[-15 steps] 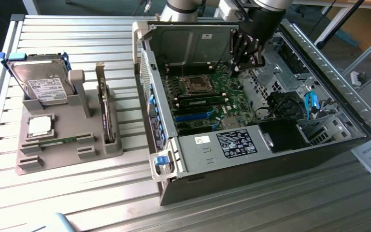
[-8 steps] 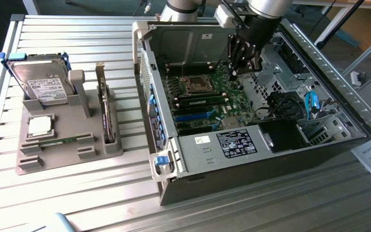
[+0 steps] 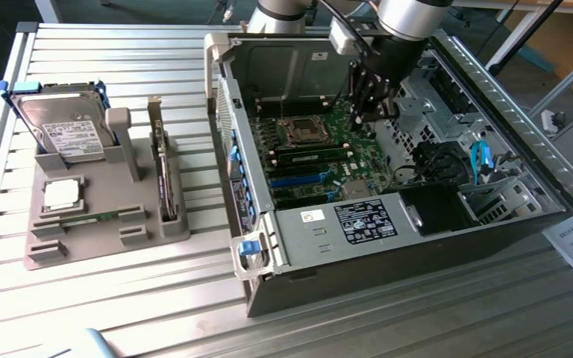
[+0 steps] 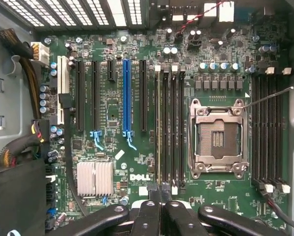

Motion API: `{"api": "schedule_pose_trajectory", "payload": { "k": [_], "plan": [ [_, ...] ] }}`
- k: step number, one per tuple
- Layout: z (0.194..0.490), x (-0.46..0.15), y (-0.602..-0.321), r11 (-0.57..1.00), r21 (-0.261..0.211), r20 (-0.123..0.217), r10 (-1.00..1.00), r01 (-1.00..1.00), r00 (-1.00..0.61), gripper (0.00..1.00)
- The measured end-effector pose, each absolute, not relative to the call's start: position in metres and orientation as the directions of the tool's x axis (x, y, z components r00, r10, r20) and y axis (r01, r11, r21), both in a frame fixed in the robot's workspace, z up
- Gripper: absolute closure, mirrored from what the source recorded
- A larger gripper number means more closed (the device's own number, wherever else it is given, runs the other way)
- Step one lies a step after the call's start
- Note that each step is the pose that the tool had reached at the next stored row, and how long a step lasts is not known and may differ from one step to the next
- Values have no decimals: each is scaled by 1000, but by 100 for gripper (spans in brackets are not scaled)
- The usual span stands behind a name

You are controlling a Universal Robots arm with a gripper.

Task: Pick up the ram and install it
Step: 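Press down the ram until it locks into place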

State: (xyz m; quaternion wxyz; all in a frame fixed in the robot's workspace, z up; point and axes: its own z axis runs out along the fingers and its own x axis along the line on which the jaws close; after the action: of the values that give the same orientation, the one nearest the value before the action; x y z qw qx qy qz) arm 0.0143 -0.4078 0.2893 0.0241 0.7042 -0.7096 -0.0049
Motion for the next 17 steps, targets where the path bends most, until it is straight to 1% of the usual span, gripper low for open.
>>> {"api": "schedule_pose_trajectory", "payload": {
  "k": [17],
  "plan": [
    [262, 14, -408, 8, 41, 27, -1000, -999, -7, 89]
  ]
}}
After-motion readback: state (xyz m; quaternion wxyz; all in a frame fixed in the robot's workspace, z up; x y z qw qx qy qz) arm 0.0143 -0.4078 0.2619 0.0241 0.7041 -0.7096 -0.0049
